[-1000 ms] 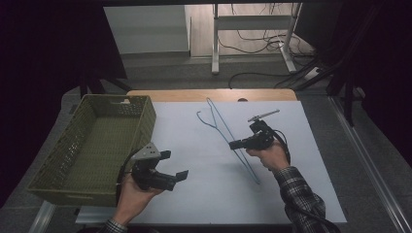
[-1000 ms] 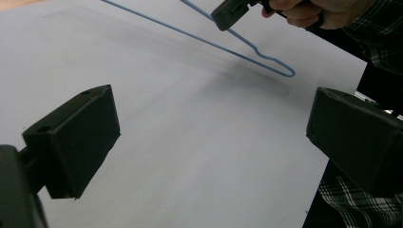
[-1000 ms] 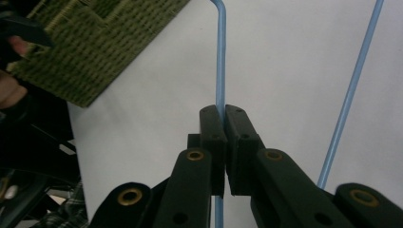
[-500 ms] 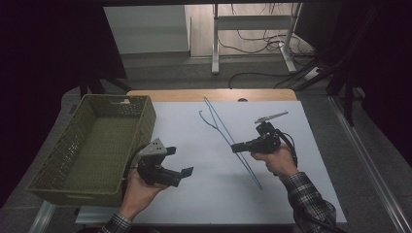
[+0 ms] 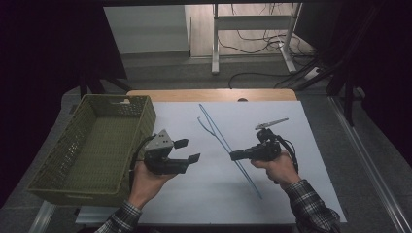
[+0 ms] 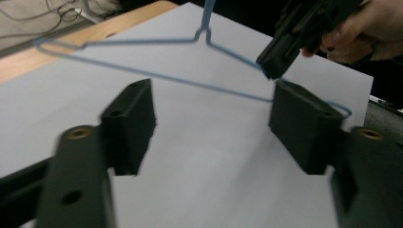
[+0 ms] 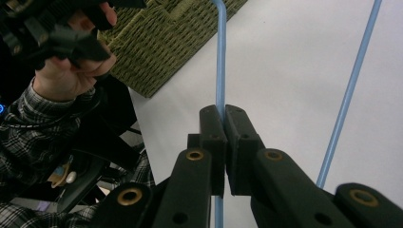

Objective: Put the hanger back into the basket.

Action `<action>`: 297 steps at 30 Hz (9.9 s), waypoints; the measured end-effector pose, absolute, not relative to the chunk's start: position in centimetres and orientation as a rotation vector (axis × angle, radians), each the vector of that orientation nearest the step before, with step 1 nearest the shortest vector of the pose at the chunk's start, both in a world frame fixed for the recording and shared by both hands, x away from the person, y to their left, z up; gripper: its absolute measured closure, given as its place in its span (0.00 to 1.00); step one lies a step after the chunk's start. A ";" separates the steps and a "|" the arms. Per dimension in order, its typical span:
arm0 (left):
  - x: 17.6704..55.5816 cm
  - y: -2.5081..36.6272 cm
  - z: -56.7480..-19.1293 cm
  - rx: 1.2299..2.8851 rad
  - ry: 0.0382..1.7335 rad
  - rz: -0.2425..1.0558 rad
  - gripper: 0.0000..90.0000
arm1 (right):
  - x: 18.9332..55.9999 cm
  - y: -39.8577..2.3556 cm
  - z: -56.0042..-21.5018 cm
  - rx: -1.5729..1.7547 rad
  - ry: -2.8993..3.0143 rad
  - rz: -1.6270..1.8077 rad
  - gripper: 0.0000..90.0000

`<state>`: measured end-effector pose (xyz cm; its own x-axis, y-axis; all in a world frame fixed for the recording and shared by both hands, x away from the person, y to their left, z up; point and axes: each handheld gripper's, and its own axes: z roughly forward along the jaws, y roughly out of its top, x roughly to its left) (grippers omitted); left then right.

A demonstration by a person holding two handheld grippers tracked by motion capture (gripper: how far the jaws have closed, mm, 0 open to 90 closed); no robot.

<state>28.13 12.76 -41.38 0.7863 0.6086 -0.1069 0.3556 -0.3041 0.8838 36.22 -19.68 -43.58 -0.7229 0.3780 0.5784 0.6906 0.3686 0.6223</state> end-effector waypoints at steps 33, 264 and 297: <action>30.5 9.1 -41.5 2.002 0.683 0.451 0.96 | 36.0 -17.9 -44.0 -0.920 -2.318 -1.185 0.86; 28.7 40.9 -42.5 1.853 1.361 0.512 0.97 | 28.2 -25.1 -44.6 -1.166 -2.884 -1.259 0.00; 27.6 37.0 -41.5 1.856 1.267 0.447 0.10 | 27.5 -25.8 -44.7 -1.197 -2.845 -1.278 0.00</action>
